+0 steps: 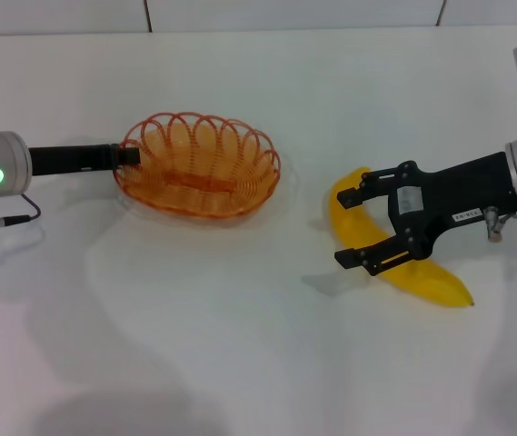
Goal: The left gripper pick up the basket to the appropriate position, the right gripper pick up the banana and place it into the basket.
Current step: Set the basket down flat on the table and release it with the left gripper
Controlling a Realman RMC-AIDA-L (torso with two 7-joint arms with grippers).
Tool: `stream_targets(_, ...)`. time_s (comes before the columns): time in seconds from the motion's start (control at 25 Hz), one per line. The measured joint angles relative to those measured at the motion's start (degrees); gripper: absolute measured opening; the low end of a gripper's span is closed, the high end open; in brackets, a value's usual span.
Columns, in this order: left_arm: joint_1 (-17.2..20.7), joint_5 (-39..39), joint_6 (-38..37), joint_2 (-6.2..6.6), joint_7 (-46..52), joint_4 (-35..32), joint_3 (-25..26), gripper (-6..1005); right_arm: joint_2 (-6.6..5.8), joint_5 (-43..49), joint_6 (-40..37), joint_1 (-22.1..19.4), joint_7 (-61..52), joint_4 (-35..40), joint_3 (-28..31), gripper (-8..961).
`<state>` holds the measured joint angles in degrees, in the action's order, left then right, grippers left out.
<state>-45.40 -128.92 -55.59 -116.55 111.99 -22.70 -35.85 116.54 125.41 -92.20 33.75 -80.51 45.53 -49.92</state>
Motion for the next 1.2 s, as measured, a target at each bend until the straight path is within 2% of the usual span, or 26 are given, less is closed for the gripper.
stream_targets(0.56,0.1,0.2,1.0,-0.14,-0.7,0.4,-0.1,149,0.0,-0.2,-0.1,-0.3,0.0,0.0,0.4,882)
stream_targets(0.68,0.1,0.6,0.9,-0.26,-2.6,0.5,-0.2,363,0.0,-0.3,-0.1,-0.5,0.0,-0.1,0.6,882)
stream_targets(0.92,0.4,0.9,0.5,-0.21,-5.1,0.1,-0.2,612,0.07,-0.3,0.4,-0.9,0.2,-0.1,0.6,881)
stream_targets(1.2,2.8,3.7,-1.5,-0.27,-10.7,-3.9,-0.3,714,0.09,-0.4,0.9,-1.1,0.3,-0.5,0.6,880)
